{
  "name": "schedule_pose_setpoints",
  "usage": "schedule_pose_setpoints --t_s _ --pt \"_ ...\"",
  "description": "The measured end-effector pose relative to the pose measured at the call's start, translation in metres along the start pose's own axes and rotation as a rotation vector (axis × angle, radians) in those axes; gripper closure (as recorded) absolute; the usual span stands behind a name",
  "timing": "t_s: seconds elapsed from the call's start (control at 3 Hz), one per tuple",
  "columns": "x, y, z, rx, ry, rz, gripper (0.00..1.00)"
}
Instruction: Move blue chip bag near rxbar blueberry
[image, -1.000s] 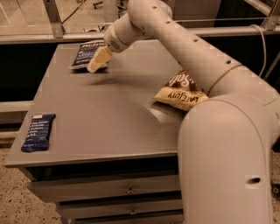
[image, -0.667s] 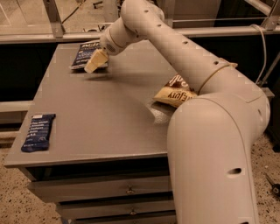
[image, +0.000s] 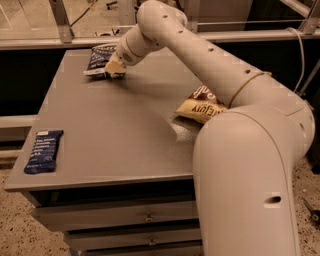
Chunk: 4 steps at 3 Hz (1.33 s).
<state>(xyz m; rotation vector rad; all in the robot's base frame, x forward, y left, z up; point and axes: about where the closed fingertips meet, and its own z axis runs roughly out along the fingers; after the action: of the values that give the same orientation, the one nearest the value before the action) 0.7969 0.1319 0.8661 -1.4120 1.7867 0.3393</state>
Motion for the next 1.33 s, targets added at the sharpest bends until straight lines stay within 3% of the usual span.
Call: schedule_pose_setpoints --t_s 0.33,0.67,1.33 --pt "-0.005 0.000 -0.023 0.038 -0.006 -0.030 0.88" --pt "-0.028 0.009 -0.054 0.045 -0.056 -0.092 1.00" --pt "-0.103 0.076 -0.071 -0.060 -0.226 -0.288 1.00"
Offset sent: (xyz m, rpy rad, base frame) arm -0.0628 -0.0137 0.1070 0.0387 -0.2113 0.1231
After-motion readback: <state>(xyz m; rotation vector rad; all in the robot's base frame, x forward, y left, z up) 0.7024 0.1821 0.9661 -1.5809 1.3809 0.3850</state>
